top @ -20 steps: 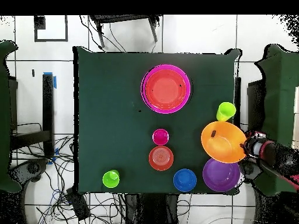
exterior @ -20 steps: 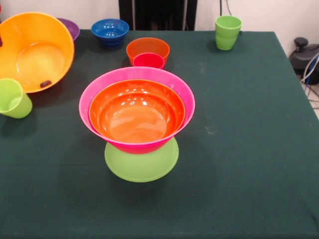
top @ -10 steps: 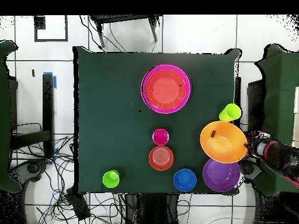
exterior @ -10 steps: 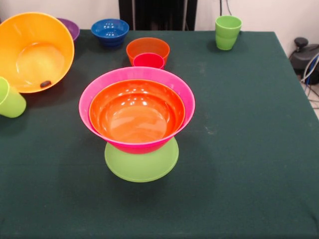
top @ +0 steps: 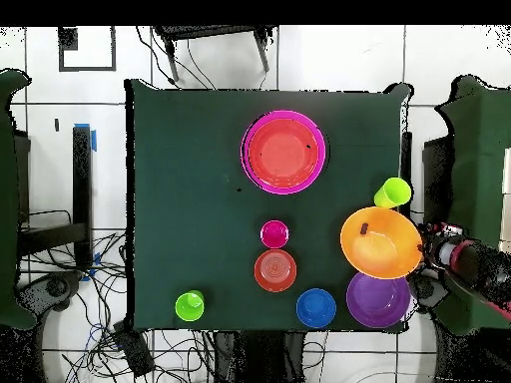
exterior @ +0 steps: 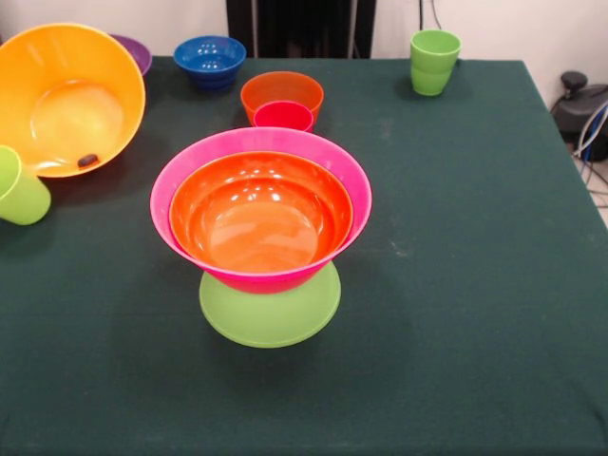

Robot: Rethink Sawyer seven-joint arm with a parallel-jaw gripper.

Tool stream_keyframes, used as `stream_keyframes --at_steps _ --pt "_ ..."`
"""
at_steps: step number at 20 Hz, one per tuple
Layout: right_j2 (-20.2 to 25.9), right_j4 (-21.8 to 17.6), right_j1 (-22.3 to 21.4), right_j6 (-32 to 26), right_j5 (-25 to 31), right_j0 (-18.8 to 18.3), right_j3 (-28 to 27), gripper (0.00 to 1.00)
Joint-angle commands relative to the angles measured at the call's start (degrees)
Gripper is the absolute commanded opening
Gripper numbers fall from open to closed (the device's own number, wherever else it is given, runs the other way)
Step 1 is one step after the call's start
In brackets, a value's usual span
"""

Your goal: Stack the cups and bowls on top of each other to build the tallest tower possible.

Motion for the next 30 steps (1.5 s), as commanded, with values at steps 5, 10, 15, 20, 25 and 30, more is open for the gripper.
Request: stream_keyframes --at_steps 5,10,15,20,25,30 --pt "1.8 -1.0 -0.5 -9.5 4.7 4.6 0.9 1.00" --pt "0.5 -2.5 -0.9 -8.3 4.4 7.7 -1.0 1.00" --pt "-0.7 -3.0 1.7 -5.6 2.6 11.1 -3.1 1.00" --pt "-2.3 -2.7 4.7 -3.0 1.3 14.8 -6.1 1.00" --pt "-5.0 -3.2 7.2 -0.9 0.3 18.8 -10.0 1.00" --pt "-7.2 -3.3 8.5 0.0 -0.8 22.2 -12.8 1.00"
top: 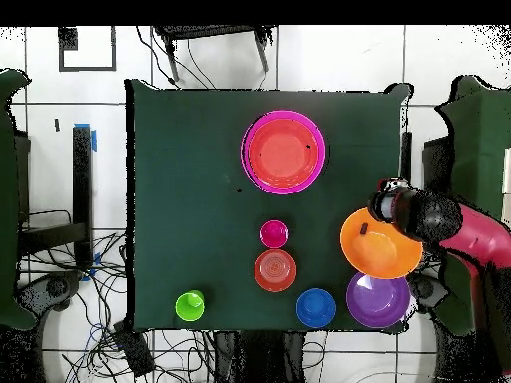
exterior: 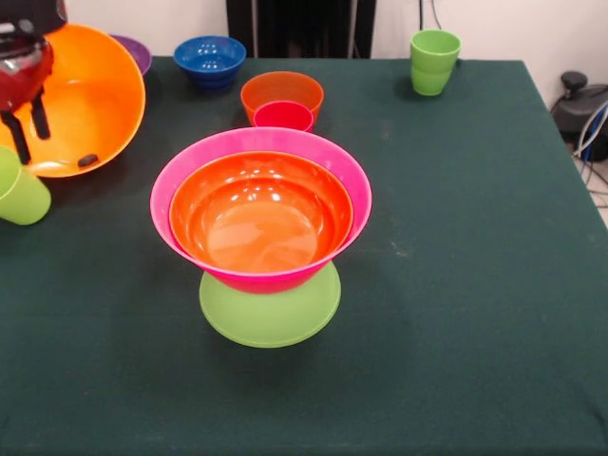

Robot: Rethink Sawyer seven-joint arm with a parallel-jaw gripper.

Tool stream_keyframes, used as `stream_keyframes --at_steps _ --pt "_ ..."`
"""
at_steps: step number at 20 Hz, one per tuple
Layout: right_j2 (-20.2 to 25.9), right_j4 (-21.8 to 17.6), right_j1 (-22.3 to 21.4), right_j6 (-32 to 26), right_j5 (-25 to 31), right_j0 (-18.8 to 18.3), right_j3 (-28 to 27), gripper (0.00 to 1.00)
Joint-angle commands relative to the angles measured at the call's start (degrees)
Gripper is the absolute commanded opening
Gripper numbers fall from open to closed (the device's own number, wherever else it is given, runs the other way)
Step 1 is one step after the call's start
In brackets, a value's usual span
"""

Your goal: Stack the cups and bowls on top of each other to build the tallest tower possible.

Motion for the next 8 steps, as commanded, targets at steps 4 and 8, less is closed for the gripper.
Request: stream_keyframes --at_steps 4,8 --pt "-4.9 -3.3 5.3 -0.8 -1.7 6.8 -7.5 1.00" --pt "-5.5 -3.4 5.9 -1.9 -2.6 7.2 -8.2 1.00"
